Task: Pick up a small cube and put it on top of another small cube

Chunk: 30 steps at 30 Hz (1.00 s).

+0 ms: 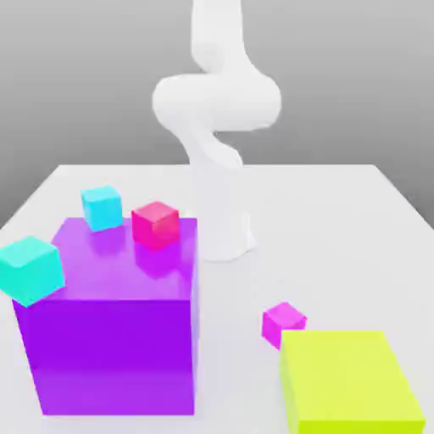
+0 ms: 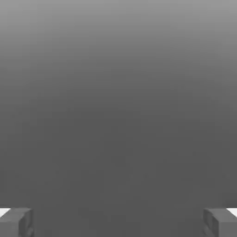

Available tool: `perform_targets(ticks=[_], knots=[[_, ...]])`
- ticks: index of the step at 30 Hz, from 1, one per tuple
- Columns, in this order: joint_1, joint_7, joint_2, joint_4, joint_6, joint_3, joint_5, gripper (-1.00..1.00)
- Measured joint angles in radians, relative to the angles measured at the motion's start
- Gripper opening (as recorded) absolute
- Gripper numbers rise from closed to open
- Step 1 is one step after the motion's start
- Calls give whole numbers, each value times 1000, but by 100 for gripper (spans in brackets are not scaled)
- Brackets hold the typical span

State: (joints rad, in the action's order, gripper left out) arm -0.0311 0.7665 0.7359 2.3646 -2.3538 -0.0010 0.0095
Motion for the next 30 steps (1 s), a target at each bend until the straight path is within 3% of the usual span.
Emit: perform_targets(ticks=[17,25,26,30], knots=[[-235,-259,-589,536,-472,66,30,0],[-302,-227,-939,538,-753,15,-49,0],[-309,-225,-963,535,-772,8,-51,-100],[-308,-223,-963,535,-772,8,-53,-100]])
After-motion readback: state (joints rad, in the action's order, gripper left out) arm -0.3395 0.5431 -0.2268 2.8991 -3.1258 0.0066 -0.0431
